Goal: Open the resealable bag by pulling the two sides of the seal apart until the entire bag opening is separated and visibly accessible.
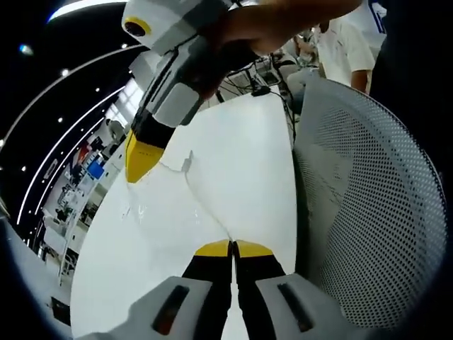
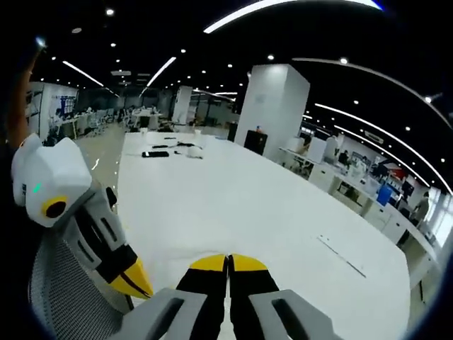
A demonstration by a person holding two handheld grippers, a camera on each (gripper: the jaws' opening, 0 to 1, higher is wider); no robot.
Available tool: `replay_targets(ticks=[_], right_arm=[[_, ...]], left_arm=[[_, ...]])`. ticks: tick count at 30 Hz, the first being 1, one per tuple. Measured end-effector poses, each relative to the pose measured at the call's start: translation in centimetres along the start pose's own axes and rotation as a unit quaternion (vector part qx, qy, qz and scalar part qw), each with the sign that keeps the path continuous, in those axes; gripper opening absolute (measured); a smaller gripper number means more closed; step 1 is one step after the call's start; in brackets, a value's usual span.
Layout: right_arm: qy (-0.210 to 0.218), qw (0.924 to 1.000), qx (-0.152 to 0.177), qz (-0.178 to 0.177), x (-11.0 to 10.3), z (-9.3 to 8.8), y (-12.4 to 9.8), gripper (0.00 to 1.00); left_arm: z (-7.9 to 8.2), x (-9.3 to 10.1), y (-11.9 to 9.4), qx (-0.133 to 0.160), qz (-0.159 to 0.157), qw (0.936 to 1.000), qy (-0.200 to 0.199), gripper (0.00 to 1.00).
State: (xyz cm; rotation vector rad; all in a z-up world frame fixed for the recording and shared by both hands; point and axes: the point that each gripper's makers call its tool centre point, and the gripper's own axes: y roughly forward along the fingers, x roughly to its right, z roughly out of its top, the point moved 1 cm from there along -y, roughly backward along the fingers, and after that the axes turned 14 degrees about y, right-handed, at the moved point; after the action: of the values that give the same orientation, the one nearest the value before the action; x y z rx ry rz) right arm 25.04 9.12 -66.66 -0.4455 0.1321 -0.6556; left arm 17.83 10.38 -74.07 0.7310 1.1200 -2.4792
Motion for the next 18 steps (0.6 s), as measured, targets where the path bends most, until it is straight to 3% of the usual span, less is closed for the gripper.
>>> replay_targets(ticks=[3, 9, 13, 18], right_arm=[[-0.056, 0.9984, -0.004, -0.004, 0.4, 0.5, -0.2, 0.0], [-0.046, 0.9989, -0.002, 0.002, 0.4, 0.5, -0.6, 0.0], [-0.04, 0.9988, -0.019, 0.02, 0.1, -0.9, -0.3, 0.0], [-0.036, 0.9969, -0.06, 0.036, -0.4, -3.8, 0.2, 0.0]], left_arm=[[0.2, -0.4, -0.1, 0.005, 0.005, 1.0, -0.001, 0.0], [0.4, -0.7, 0.0, 0.01, 0.009, 0.9999, 0.0, 0.0], [0.4, -0.2, 0.2, -0.01, -0.005, 0.9999, 0.008, 0.0], [-0.2, 1.2, 0.7, -0.028, -0.031, 0.999, -0.015, 0.0]])
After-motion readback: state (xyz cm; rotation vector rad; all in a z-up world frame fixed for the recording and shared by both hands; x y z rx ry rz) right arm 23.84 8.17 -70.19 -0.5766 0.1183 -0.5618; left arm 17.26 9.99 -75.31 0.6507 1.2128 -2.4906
